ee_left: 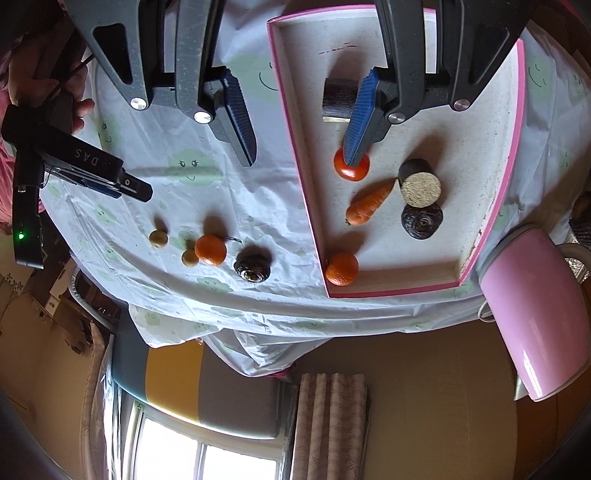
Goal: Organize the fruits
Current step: 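Grasp a mandarin with the left gripper while the right grasps a small tan round fruit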
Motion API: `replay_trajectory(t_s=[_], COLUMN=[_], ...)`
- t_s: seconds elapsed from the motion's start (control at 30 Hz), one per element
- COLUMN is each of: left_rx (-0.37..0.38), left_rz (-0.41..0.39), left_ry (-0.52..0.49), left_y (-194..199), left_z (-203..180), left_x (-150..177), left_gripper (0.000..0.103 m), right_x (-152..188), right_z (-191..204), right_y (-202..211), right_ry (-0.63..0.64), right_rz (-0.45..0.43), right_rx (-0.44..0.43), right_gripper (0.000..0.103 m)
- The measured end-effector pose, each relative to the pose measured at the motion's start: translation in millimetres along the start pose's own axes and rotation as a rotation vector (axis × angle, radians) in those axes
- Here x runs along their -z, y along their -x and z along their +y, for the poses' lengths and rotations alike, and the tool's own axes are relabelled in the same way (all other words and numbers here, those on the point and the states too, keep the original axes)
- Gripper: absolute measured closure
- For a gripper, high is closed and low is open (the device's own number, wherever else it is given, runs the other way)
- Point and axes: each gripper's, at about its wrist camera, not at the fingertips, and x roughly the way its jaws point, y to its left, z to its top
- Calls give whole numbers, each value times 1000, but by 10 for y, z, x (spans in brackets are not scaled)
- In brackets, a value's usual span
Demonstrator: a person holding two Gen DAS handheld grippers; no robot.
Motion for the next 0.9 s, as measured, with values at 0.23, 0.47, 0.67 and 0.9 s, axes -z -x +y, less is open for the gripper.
replay_trajectory(t_s=[0.23,0.47,0.67,0.9], left_rx=[46,73,102,147], left_rz=[34,46,67,68], left_ry=[27,-17,-12,-3], left_y=[-68,-115,-215,-385], left_z=[-17,-140,-225,-395], left_x=[-13,-9,-113,-341], left_gripper=[53,53,53,53], right_x=[16,-3,-56,-243], right_z=[-128,-143,-163,-186], right_y=[-30,-62,-109,-151], right_ry=[-26,2,16,32], right_rz=[-5,-5,7,-7], right_rx=[17,26,21,14], right_gripper=[34,52,54,59])
